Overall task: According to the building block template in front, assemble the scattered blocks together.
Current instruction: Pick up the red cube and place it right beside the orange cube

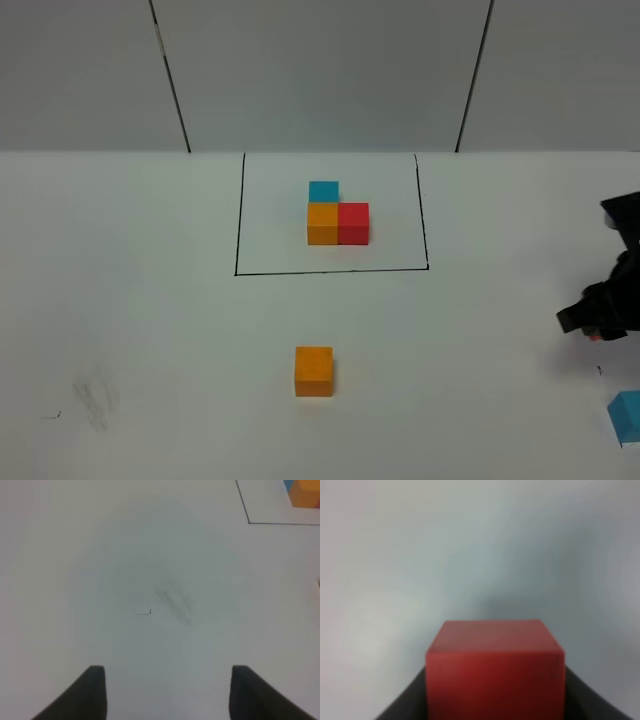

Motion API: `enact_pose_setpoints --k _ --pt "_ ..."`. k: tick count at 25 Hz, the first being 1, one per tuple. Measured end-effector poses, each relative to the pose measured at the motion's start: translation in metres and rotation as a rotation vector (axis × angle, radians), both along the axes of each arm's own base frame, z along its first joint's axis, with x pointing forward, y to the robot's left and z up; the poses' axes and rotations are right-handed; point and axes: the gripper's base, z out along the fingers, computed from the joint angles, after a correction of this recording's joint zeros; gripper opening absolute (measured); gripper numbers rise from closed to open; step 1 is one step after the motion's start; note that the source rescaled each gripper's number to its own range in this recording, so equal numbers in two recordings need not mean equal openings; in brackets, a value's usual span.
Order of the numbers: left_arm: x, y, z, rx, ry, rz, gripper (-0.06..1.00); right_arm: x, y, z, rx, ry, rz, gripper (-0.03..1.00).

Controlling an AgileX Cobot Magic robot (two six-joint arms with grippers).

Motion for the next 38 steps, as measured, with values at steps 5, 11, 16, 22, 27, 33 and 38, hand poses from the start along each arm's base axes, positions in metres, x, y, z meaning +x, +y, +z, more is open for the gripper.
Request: enact_pose_setpoints --k 5,11,16,22,27,33,38 --pt "0.000 0.000 0.000 0.000 0.000 0.000 0.21 -0.017 0.058 0.006 -0.102 0.013 0.455 0.22" --pt "0.000 0.000 0.000 0.000 0.000 0.000 0.21 -0.031 0.103 0.010 -0.169 0.022 0.789 0.22" --pt "0.000 0.000 0.000 0.000 0.000 0.000 0.21 -0.012 0.123 0.037 -0.176 0.058 0.880 0.22" --pt "0.000 0.000 0.000 0.000 0.000 0.000 0.21 0.014 0.147 0.045 -0.179 0.143 0.961 0.22" --pt "0.000 0.000 0.000 0.000 0.000 0.000 0.21 0.004 0.186 0.026 -0.214 0.168 1.151 0.22" --pt "0.000 0.000 0.000 0.000 0.000 0.000 0.21 0.001 0.208 0.007 -0.255 0.152 1.232 0.22" --pt "0.000 0.000 0.000 0.000 0.000 0.000 0.21 0.006 0.214 0.001 -0.226 0.092 1.204 0.22"
